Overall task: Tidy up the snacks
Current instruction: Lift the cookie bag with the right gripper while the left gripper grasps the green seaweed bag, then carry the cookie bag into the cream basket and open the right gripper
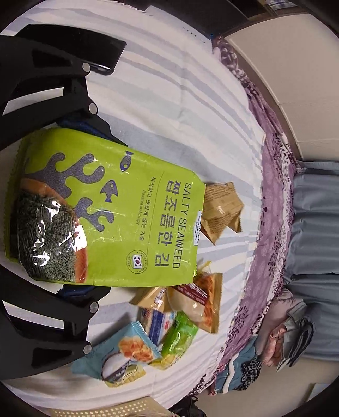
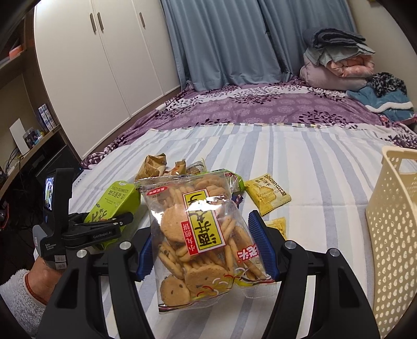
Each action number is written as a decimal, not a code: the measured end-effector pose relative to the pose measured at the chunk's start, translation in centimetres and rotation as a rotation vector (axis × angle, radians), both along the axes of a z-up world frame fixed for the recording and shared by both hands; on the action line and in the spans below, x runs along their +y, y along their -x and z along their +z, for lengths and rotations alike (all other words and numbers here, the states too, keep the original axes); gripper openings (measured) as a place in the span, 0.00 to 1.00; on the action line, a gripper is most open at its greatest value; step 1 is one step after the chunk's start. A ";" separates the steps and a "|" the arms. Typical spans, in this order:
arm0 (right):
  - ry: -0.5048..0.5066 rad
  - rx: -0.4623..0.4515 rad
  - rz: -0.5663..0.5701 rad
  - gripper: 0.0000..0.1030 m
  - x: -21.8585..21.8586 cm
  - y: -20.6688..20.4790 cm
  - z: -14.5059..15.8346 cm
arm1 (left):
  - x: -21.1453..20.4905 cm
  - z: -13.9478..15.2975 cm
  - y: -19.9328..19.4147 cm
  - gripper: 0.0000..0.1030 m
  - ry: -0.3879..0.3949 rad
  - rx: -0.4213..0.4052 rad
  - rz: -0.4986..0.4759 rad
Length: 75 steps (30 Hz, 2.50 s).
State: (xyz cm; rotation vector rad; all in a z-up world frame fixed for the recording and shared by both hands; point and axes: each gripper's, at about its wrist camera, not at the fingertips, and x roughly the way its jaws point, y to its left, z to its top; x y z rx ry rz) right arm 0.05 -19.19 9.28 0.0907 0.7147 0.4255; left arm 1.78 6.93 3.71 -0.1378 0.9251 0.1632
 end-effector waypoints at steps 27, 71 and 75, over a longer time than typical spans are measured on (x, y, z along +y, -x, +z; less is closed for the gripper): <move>-0.093 -0.008 -0.163 0.73 -9.2 5.6 1.6 | -10.7 7.8 4.1 0.82 -0.018 -0.143 -0.253; 0.039 -0.207 -0.351 0.50 -11.0 9.2 6.0 | -9.9 -1.5 3.5 0.97 0.101 0.111 -0.144; 0.040 -0.217 -0.424 0.50 -13.3 9.4 6.2 | -9.9 -1.6 3.5 0.85 0.114 0.101 -0.159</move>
